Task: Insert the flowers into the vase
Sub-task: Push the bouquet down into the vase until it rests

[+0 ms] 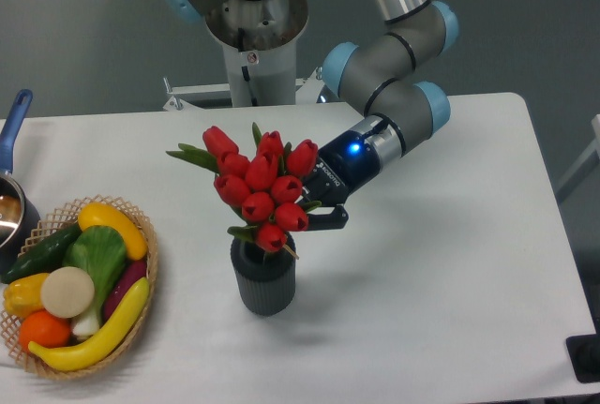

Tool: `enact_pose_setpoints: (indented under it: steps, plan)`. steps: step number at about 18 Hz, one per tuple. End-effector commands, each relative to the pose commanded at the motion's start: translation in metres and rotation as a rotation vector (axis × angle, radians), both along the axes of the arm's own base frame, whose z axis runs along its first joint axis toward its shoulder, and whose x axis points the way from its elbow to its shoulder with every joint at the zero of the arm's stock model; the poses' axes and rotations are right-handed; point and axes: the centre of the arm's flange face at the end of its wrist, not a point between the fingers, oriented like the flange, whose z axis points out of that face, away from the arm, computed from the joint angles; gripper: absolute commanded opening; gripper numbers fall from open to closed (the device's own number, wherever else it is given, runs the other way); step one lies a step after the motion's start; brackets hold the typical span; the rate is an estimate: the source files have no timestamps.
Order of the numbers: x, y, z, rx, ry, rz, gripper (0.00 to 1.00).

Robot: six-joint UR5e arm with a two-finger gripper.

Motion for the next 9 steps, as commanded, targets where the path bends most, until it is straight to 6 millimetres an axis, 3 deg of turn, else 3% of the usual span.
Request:
enact_pose_setpoints:
  steps: [9]
  plan:
    - [0.0054, -0.0016, -0.0091, -0.005, -0.006, 0.0, 0.33]
